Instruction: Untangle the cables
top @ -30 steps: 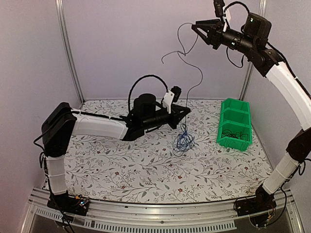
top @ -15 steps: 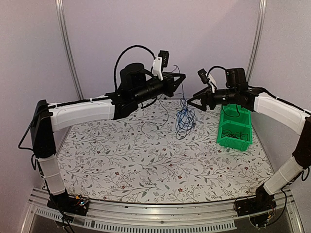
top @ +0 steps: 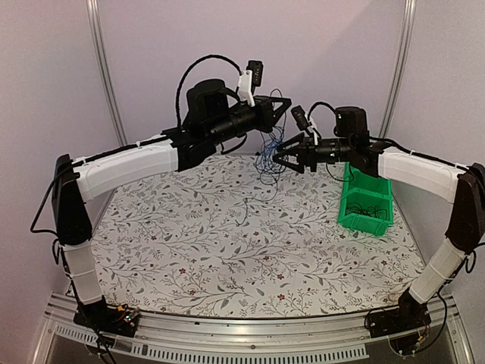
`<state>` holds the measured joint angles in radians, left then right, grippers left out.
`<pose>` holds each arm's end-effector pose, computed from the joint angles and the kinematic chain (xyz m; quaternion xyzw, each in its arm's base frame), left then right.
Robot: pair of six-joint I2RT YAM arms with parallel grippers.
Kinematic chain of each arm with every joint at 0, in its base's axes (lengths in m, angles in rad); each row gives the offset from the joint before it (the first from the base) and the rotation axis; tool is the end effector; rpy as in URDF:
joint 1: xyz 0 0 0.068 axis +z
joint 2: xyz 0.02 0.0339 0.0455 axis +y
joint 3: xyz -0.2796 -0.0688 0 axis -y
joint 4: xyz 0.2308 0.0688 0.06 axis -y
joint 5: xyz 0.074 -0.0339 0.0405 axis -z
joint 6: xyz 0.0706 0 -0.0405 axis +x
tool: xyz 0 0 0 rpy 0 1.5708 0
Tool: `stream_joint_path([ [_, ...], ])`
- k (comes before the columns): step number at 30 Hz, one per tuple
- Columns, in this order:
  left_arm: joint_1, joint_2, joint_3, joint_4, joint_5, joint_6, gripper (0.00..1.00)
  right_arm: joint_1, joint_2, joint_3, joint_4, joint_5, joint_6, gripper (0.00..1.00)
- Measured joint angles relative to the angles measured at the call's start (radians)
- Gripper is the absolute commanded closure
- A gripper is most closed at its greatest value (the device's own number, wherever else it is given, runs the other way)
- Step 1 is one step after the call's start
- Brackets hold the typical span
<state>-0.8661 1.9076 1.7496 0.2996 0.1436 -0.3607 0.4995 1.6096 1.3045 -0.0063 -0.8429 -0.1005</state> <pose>0.3112 -0.3815 0.4206 0.2159 0.6193 -0.4721 0.5890 0.3120 0.2303 0.3437 -0.4481 0.6334 0.4306 0.4612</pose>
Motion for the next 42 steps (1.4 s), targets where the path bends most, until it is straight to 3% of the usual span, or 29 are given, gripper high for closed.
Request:
stream_joint_path([
  [6,-0.004,0.000,0.047,-0.050,0.002,0.013,1.00,0.002,0.059,0.001,0.091,0.071,0.140,0.39],
  [12,-0.005,0.000,0.047,-0.095,0.002,0.021,1.00,0.002,0.043,0.015,0.101,0.117,0.164,0.42],
  [14,-0.006,0.000,0.047,-0.099,0.002,0.021,1.00,0.002,0.031,0.015,0.105,0.138,0.169,0.59],
  [16,-0.009,0.000,0.048,-0.103,0.001,0.025,1.00,0.002,0.022,0.015,0.118,0.157,0.176,0.90],
  [17,-0.010,0.000,0.049,-0.103,0.001,0.027,1.00,0.002,0.020,0.015,0.126,0.170,0.183,1.00],
  [25,-0.019,-0.002,0.145,-0.151,-0.024,0.093,1.00,-0.029,0.052,-0.069,0.167,0.293,0.259,1.00],
  [31,-0.019,-0.016,0.228,-0.235,-0.075,0.192,1.00,-0.080,0.122,-0.185,0.189,0.315,0.269,0.90],
  [35,-0.019,-0.016,0.269,-0.230,-0.084,0.243,1.00,-0.087,0.129,-0.252,0.186,0.349,0.260,0.93],
  [42,-0.038,0.001,0.462,-0.199,-0.081,0.314,1.00,-0.090,0.146,-0.306,0.191,0.407,0.258,0.85],
])
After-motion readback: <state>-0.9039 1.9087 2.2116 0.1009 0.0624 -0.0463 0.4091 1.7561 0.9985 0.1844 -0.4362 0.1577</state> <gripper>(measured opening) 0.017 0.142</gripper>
